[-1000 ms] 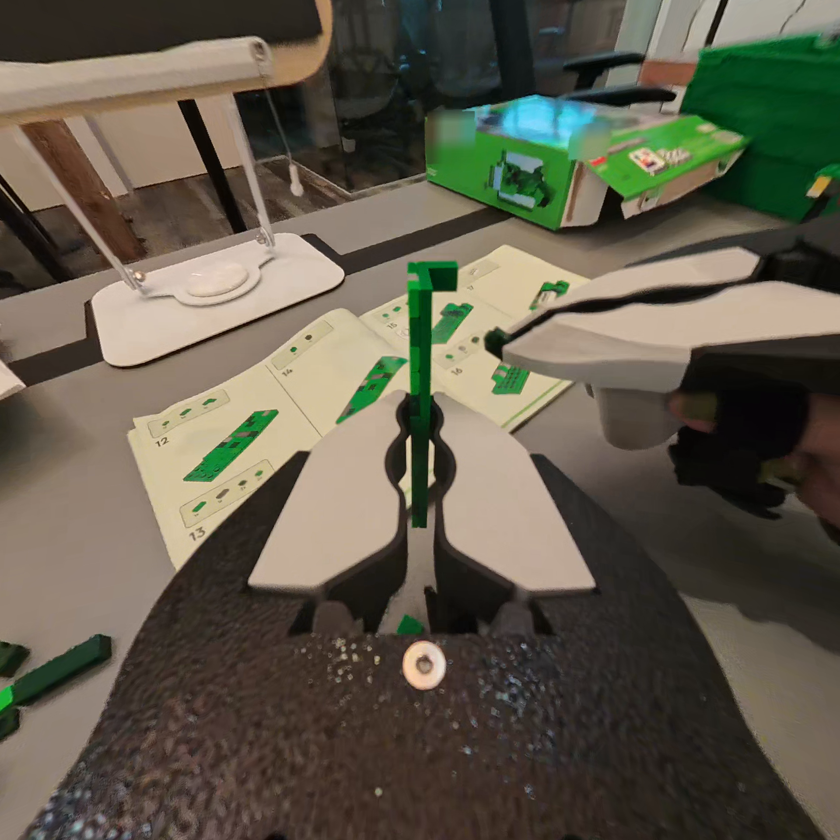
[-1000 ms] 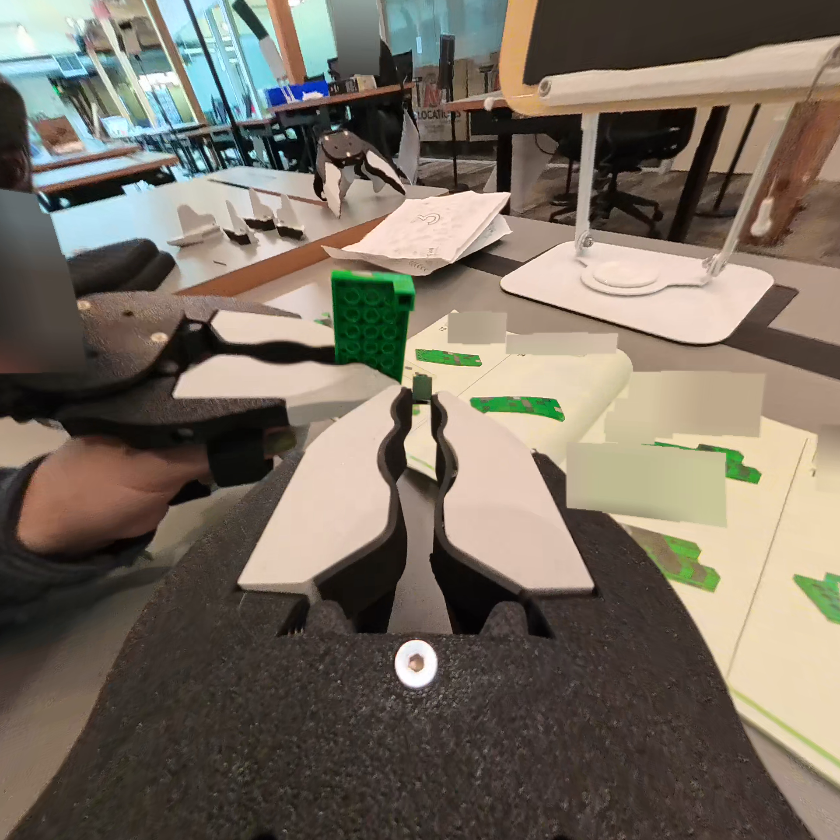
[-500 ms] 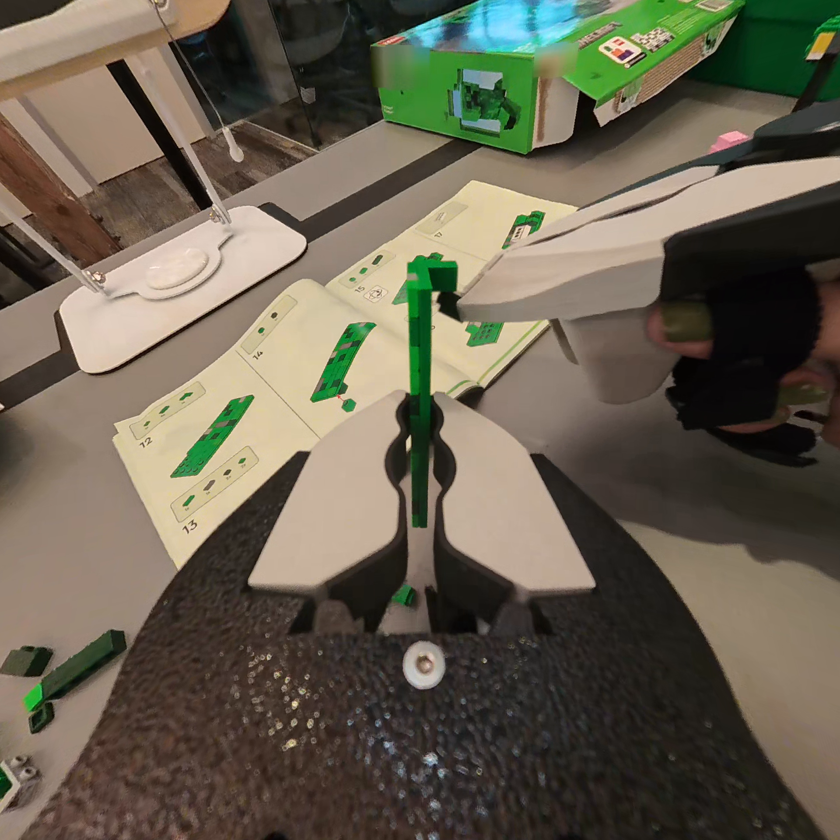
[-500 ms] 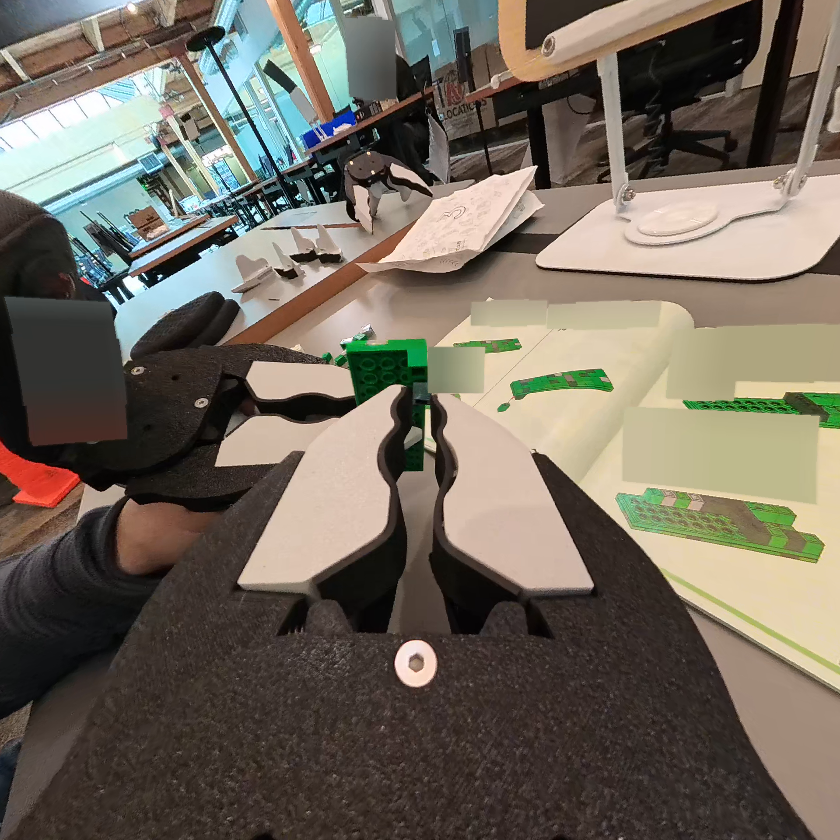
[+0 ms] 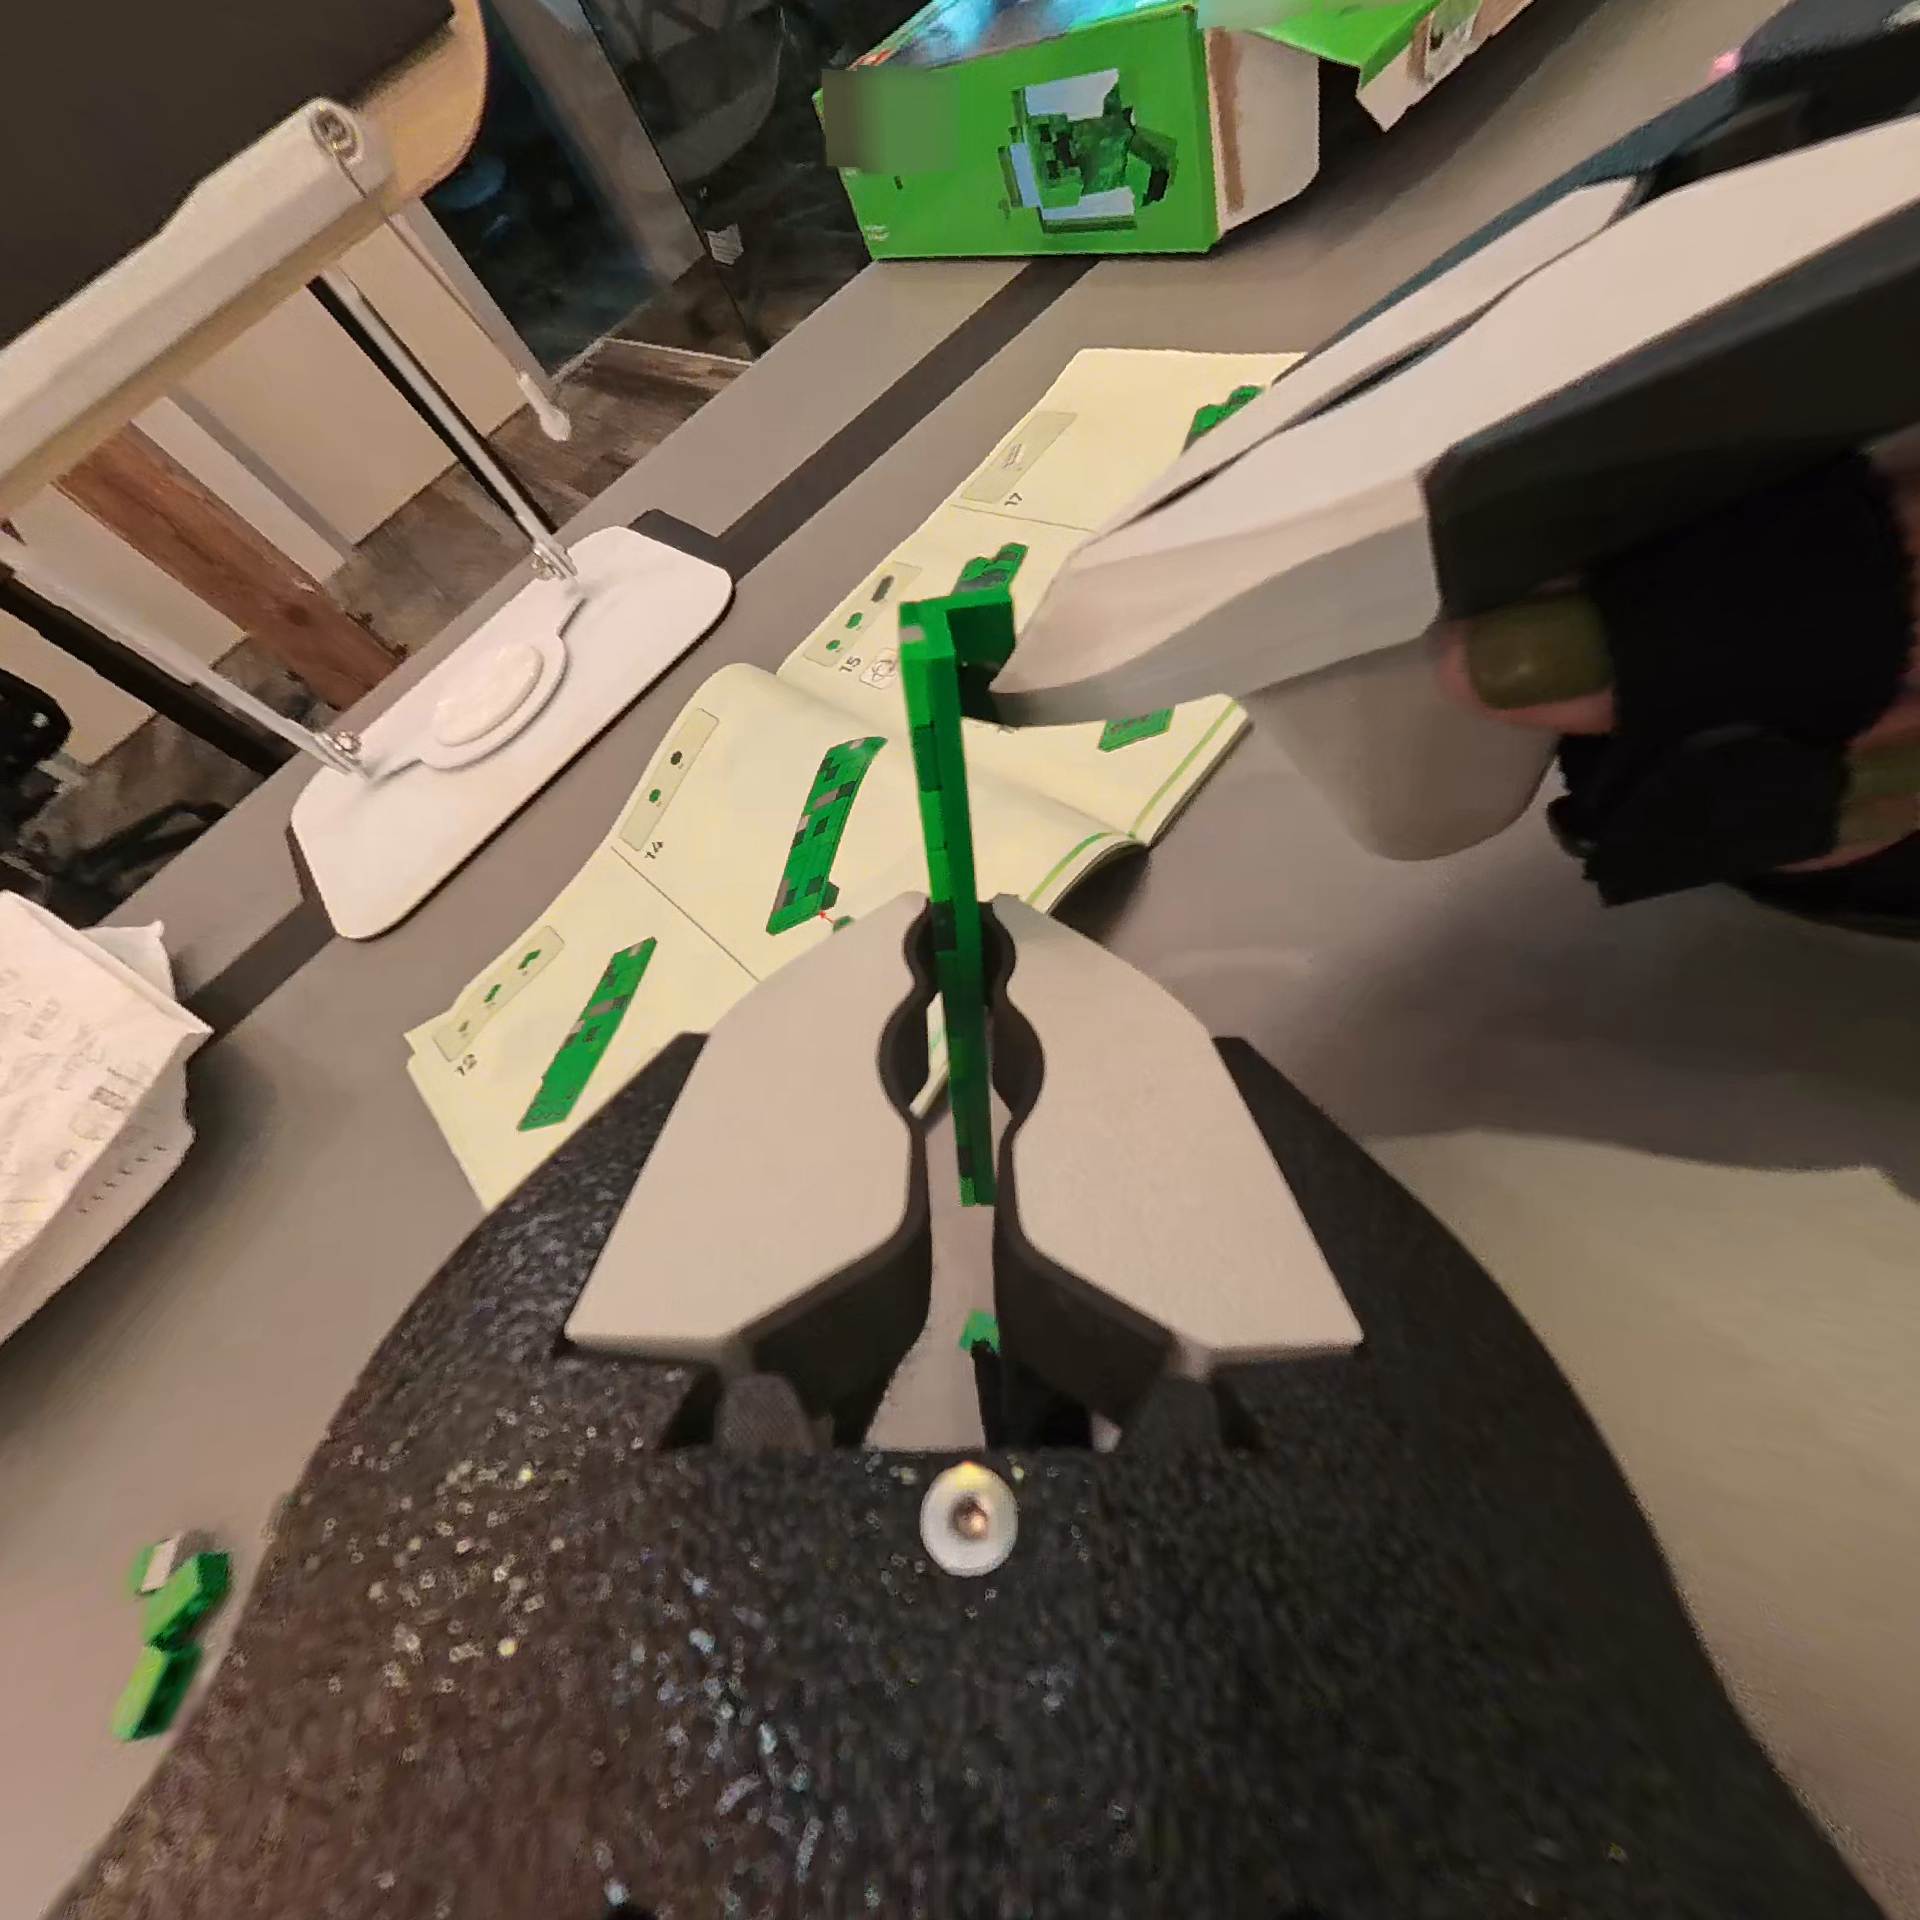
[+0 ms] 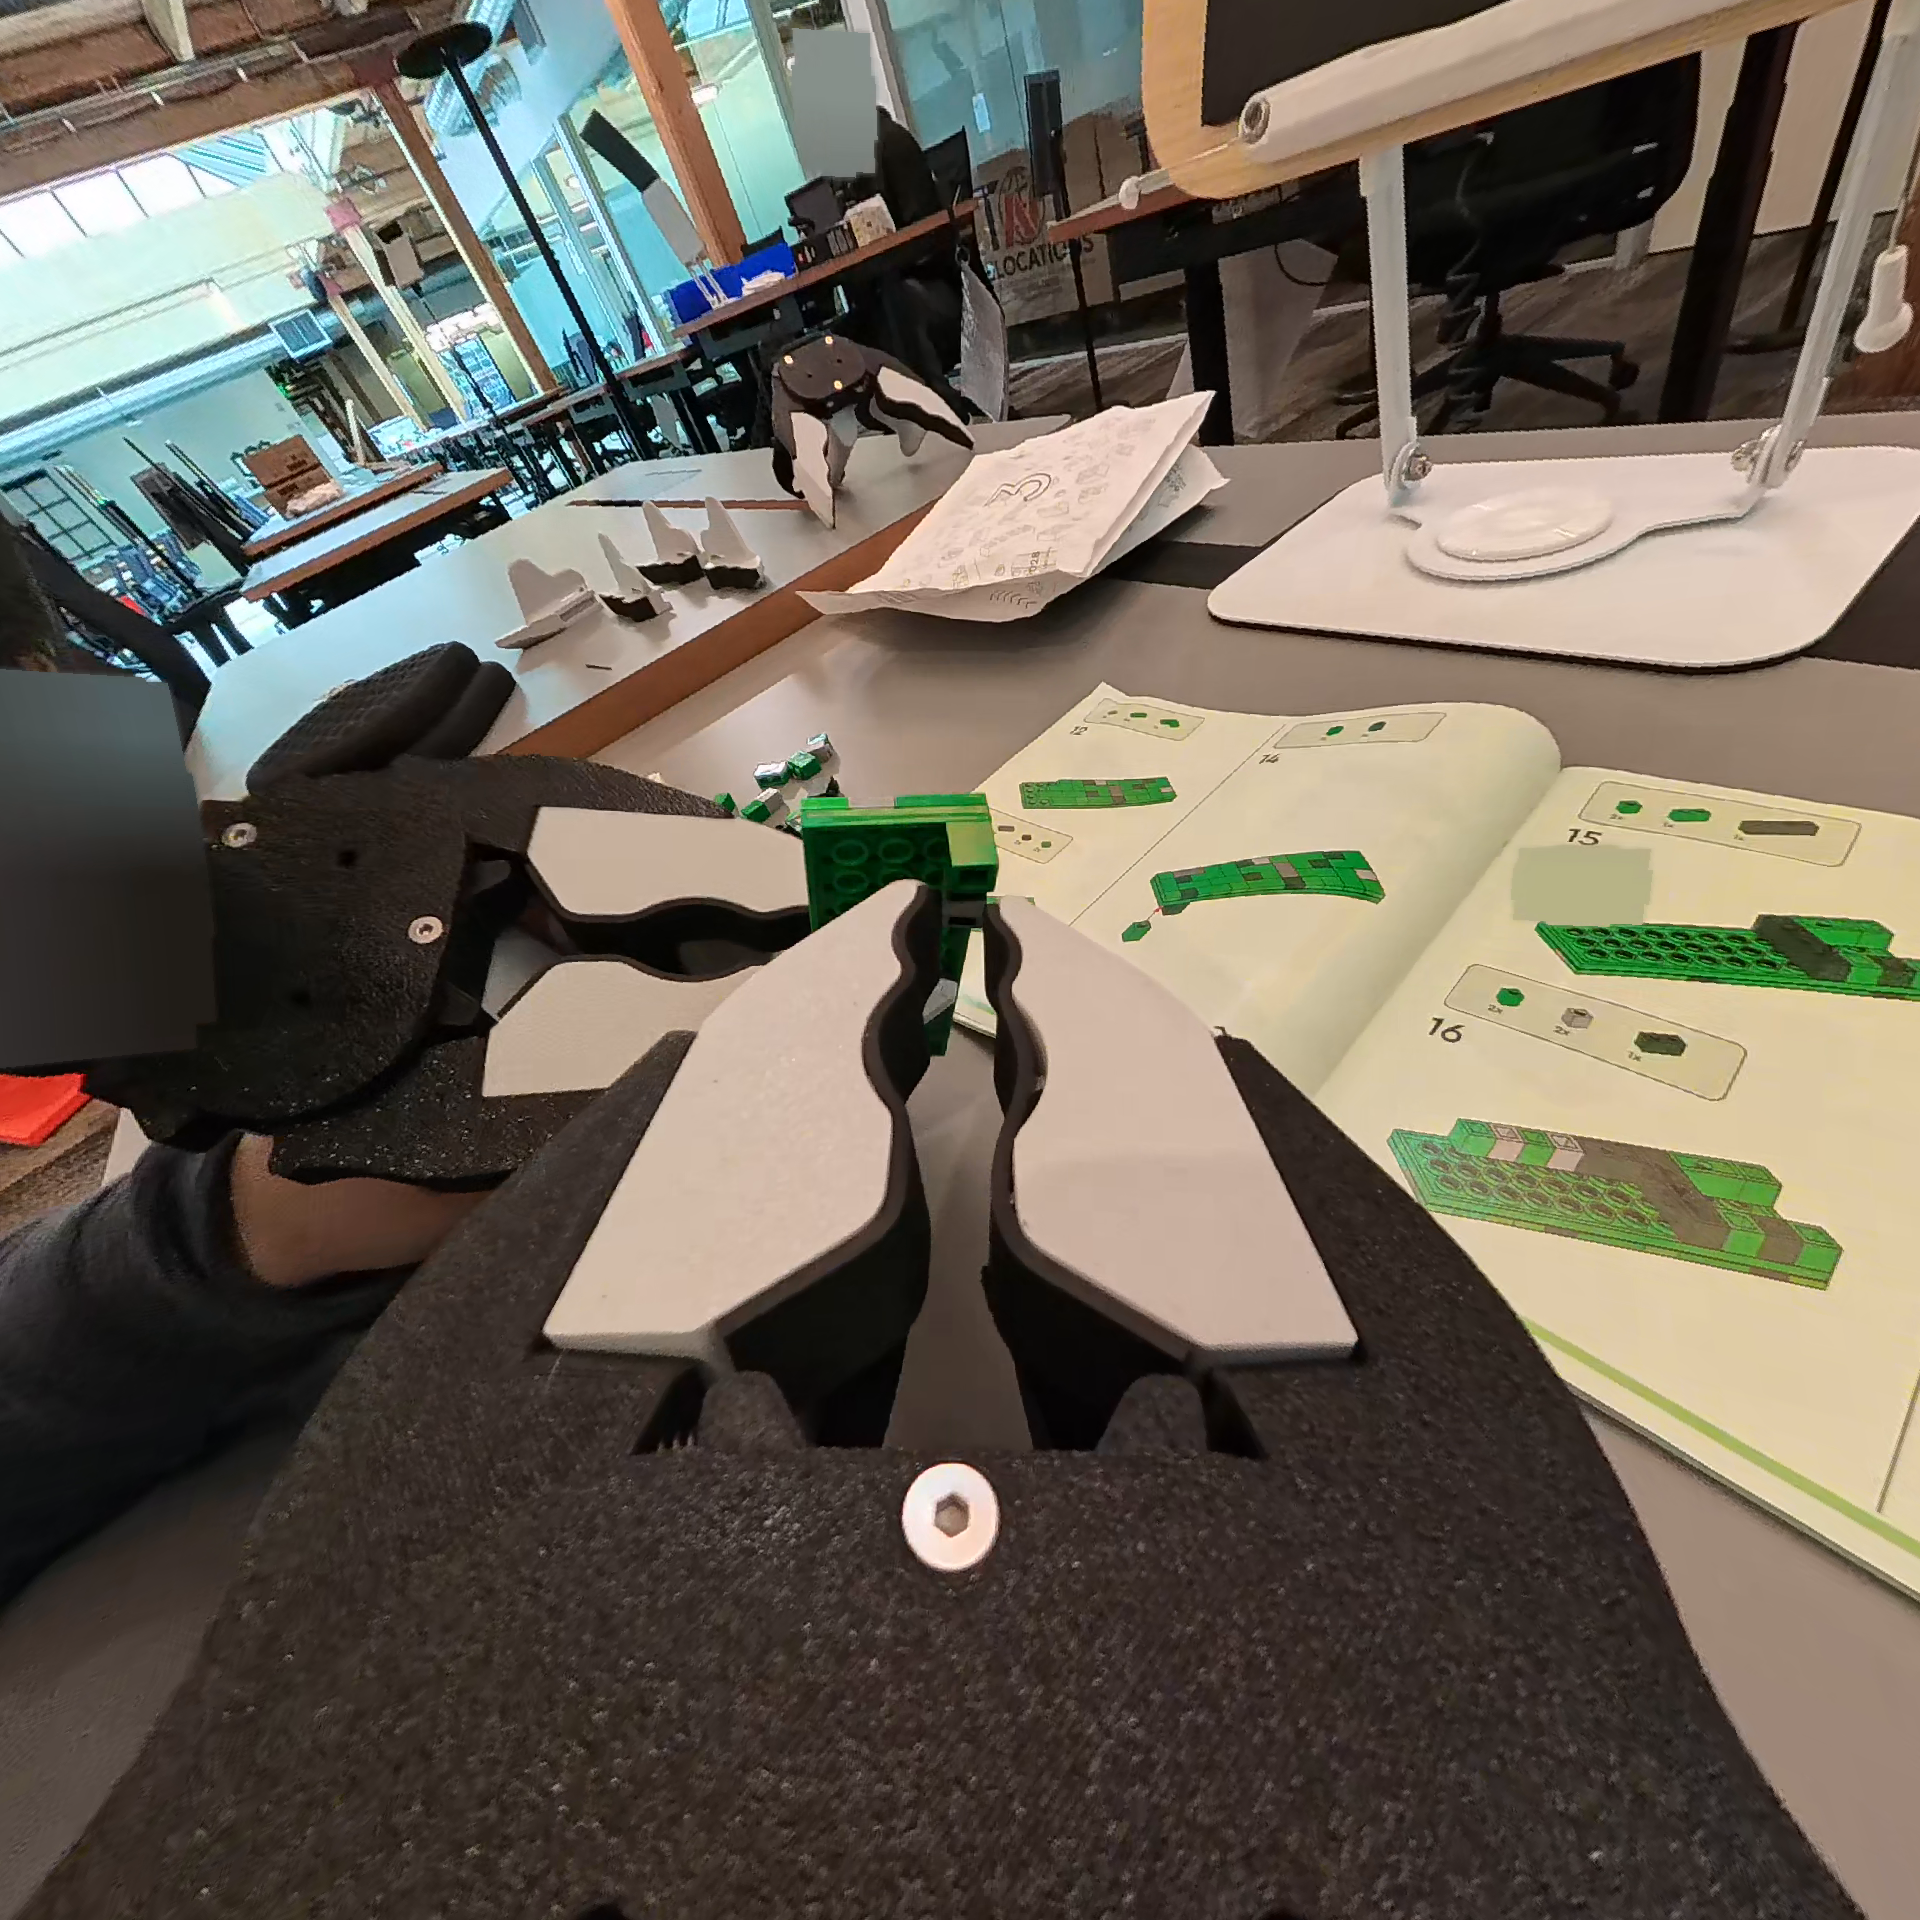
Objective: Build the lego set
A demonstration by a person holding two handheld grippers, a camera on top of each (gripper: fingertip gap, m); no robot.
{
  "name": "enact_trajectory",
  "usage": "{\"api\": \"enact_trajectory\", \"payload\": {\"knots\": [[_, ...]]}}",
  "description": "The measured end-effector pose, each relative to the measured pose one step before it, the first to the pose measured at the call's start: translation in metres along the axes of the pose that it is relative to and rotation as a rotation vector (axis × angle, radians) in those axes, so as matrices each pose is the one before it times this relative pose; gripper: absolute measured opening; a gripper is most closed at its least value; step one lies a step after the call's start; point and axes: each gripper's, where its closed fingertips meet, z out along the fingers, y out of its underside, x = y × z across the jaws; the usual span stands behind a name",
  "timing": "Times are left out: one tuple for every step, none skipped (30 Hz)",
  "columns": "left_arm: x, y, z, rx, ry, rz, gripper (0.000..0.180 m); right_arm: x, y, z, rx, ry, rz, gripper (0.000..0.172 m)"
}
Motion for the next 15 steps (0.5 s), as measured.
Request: {"api": "enact_trajectory", "payload": {"knots": [[-0.00060, 0.00005, -0.00006, -0.0028, -0.0080, 0.0203, 0.006, -0.00001, 0.00023, -0.00013, -0.0020, 0.0003, -0.0027, 0.008], [-0.00069, 0.00031, -0.00019, -0.0040, -0.0089, 0.0199, 0.006, 0.00005, 0.00016, -0.00010, -0.0032, -0.0005, -0.0011, 0.008], [-0.00049, 0.00026, -0.00016, -0.0044, -0.0078, 0.0196, 0.006, -0.00009, -0.00039, -0.00032, -0.0007, -0.0024, 0.0016, 0.008], [-0.00024, 0.00022, -0.00013, -0.0032, -0.0069, 0.0178, 0.006, 0.00022, -0.00024, -0.00039, -0.0005, -0.0020, 0.0045, 0.008], [0.00004, 0.00004, 0.00005, -0.0028, -0.0047, 0.0121, 0.006, 0.00023, 0.00022, -0.00012, -0.0007, -0.0004, 0.0043, 0.008], [0.00015, -0.00003, 0.00009, -0.0013, -0.0031, 0.0043, 0.006, 0.00017, 0.00005, -0.00003, 0.0004, 0.0003, 0.0031, 0.008], [0.00026, -0.00001, 0.00006, 0.0012, 0.0015, -0.0043, 0.006, 0.00000, 0.00001, 0.00006, 0.0000, 0.0006, -0.0001, 0.008], [0.00064, -0.00006, 0.00021, 0.0023, 0.0065, -0.0102, 0.007, 0.00019, -0.00014, 0.00014, 0.0010, 0.0031, -0.0015, 0.008], [0.00101, -0.00002, 0.00031, 0.0026, 0.0076, -0.0104, 0.006, 0.00018, -0.00017, -0.00003, 0.0035, 0.0039, -0.0007, 0.008], [0.00092, -0.00009, 0.00039, 0.0017, 0.0048, -0.0045, 0.007, 0.00040, -0.00012, 0.00007, 0.0028, 0.0037, 0.0007, 0.008], [0.00129, -0.00030, 0.00035, 0.0016, 0.0029, 0.0034, 0.007, 0.00066, -0.00017, -0.00016, 0.0043, 0.0051, 0.0001, 0.008], [0.00153, -0.00056, 0.00021, 0.0026, 0.0026, 0.0091, 0.007, 0.00077, -0.00060, -0.00026, 0.0075, 0.0064, -0.0002, 0.008], [0.00128, -0.00081, 0.00004, 0.0018, -0.0007, 0.0133, 0.008, 0.00065, -0.00045, -0.00034, 0.0065, 0.0046, 0.0016, 0.008], [0.00048, -0.00049, -0.00003, 0.0004, -0.0048, 0.0124, 0.008, 0.00014, -0.00043, -0.00022, 0.0059, 0.0003, 0.0024, 0.008], [0.00015, -0.00019, -0.00009, 0.0000, -0.0019, 0.0034, 0.008, 0.00004, -0.00019, -0.00003, 0.0042, -0.0013, 0.0022, 0.008]]}}
